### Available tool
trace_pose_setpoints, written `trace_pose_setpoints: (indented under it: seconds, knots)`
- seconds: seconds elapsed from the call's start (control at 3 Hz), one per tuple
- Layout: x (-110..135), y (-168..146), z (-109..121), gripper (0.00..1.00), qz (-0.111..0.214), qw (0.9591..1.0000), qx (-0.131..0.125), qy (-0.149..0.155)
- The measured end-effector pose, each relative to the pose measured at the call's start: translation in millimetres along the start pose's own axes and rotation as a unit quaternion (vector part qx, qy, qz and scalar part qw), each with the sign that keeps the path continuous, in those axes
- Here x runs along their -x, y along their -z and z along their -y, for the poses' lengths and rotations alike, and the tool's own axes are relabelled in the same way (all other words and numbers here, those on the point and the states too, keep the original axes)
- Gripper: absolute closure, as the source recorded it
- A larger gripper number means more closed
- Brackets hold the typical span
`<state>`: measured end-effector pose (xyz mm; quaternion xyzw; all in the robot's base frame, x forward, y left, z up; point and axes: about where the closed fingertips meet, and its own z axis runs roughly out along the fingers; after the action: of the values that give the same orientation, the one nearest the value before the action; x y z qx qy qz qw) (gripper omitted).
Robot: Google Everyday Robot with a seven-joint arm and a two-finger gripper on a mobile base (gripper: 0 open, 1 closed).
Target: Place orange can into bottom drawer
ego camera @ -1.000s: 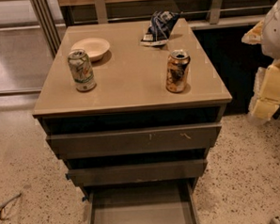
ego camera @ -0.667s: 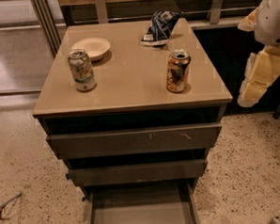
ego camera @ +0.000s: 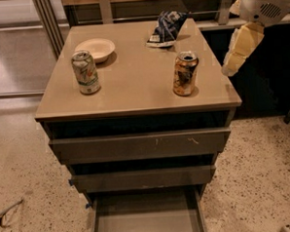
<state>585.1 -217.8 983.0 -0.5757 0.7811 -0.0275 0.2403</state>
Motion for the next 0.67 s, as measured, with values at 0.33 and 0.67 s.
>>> trace_pose_setpoints:
  seconds: [0.33,0.67]
  knots:
    - [21.0,-41.9,29.5,0.00,0.056,0.9978,0.030,-0.020]
    - [20.9,-45.5,28.4,0.00,0.058,0.9976,0.031,-0.021]
